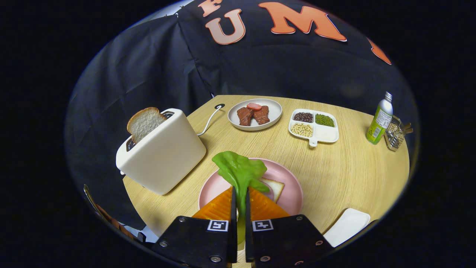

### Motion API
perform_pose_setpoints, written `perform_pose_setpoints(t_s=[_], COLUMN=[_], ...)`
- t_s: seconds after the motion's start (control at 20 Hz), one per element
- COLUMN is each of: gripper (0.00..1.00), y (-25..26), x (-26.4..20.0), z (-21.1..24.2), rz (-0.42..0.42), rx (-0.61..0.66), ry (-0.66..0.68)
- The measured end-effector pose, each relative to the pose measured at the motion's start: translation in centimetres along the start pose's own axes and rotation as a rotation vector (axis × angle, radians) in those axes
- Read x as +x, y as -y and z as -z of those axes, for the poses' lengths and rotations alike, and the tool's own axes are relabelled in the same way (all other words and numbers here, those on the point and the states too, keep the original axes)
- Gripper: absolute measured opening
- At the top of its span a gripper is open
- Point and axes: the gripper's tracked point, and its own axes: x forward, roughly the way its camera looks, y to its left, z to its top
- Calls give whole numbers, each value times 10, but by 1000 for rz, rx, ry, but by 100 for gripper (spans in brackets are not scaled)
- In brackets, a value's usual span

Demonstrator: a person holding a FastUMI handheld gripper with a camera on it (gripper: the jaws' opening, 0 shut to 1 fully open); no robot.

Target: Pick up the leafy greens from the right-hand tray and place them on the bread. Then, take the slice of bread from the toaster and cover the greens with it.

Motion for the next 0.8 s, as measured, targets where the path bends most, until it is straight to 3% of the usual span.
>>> perform_pose_setpoints(t_s=[0.8], gripper=[10], y=[-9], x=[43], z=[33], rz=[-5], rx=[-20], ry=[-119])
